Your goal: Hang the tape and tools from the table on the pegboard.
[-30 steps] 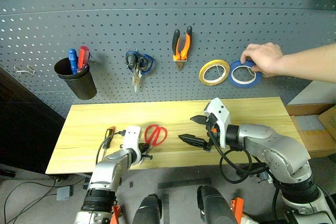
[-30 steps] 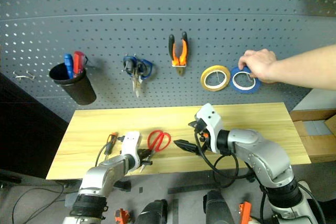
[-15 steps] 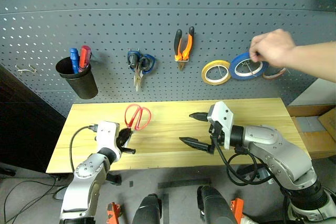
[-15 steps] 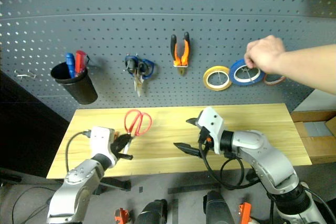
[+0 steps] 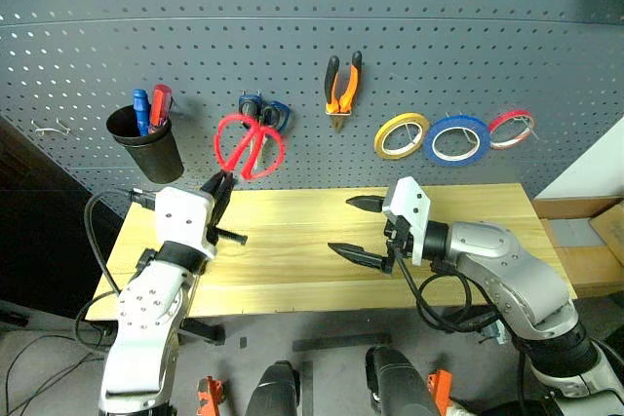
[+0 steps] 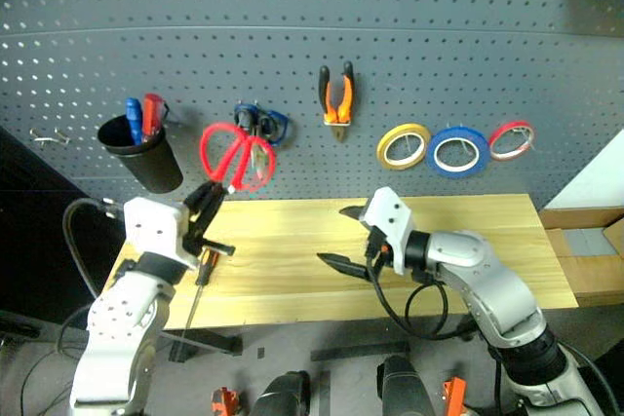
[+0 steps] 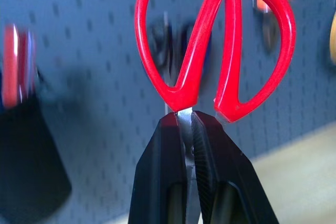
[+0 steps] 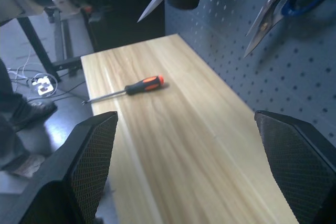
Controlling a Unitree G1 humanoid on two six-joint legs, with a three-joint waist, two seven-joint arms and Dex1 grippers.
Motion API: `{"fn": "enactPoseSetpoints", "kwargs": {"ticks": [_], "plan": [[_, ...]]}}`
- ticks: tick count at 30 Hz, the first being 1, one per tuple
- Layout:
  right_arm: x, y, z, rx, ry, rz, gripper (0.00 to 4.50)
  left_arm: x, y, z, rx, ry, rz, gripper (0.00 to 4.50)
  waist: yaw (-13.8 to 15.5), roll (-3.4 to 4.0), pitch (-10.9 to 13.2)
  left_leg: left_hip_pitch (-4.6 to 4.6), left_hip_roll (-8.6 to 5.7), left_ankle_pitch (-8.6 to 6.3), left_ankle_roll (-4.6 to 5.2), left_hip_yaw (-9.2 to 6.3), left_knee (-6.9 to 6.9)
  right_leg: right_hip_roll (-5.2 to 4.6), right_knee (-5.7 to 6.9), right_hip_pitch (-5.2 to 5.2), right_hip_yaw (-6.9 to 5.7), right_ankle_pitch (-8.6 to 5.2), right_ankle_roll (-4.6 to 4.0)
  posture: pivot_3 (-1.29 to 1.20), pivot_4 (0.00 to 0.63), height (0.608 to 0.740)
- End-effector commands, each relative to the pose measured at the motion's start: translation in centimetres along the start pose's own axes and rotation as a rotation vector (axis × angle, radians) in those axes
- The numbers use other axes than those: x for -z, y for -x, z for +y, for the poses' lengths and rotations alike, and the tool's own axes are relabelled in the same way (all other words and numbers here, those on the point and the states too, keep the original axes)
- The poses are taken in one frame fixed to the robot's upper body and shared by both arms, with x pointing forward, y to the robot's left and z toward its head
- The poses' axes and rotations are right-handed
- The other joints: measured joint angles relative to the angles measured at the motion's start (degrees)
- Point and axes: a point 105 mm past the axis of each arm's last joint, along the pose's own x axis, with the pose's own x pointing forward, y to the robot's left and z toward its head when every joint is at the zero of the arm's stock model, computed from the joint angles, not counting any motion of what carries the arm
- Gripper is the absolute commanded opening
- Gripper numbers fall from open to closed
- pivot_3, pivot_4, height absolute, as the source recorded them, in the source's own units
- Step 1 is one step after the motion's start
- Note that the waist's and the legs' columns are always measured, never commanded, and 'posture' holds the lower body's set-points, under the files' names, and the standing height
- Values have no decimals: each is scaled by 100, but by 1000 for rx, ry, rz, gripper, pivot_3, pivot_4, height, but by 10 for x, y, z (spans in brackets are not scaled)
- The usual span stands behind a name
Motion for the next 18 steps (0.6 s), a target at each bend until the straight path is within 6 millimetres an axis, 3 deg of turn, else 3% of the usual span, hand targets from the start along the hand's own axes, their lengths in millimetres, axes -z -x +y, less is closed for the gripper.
{"fn": "enactPoseSetpoints", "kwargs": {"ticks": [1,7,18], "plan": [[-15,-4,3,-22,43,-52,4500,-6,-12,9,-39,12,-27,47,0,0,-1,1,1,0,0,-1,0,2,1,0,0,0,0,-135,154,740],[-18,-6,3,-21,49,-61,4500,6,-28,9,-27,55,2,47,-17,0,-6,3,2,0,0,0,0,4,2,0,1,1,-1,-150,158,740],[-30,-10,3,-13,57,-105,4500,34,-41,-4,11,160,93,47,-32,1,-7,3,2,1,0,-1,5,5,6,1,1,2,-2,-164,165,740]]}}
